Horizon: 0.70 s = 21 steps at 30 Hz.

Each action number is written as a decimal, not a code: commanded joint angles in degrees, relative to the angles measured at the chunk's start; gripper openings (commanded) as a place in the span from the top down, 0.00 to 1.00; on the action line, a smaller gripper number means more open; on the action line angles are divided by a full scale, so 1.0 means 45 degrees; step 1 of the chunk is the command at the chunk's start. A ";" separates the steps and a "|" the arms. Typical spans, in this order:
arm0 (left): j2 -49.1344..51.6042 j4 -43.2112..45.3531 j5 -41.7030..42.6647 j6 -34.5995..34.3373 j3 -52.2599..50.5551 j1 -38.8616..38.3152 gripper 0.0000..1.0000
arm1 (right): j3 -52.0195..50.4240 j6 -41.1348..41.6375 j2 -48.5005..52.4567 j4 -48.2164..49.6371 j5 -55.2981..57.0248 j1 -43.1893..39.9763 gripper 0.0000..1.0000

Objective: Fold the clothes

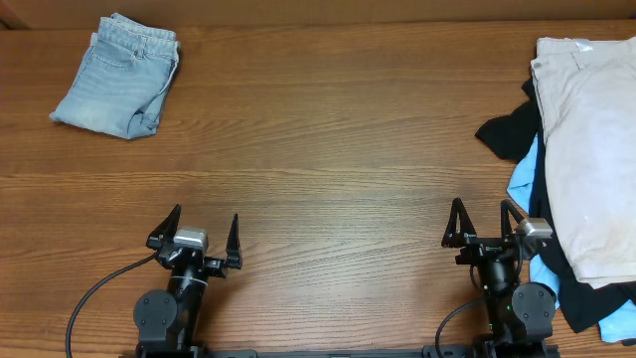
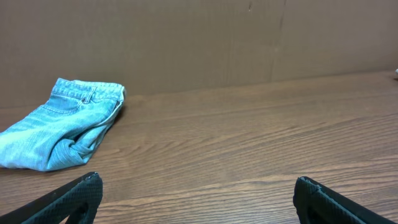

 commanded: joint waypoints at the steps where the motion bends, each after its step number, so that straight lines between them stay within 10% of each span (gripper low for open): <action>1: -0.0136 -0.0010 -0.0073 -0.0121 -0.0049 0.0102 0.00 | -0.0136 0.0005 -0.0102 0.0049 0.0010 0.0058 0.00; 21: -0.0136 -0.0024 -0.0471 0.0165 -0.0049 0.0102 0.00 | -0.0136 0.0005 -0.0102 0.0049 0.0010 0.0058 0.00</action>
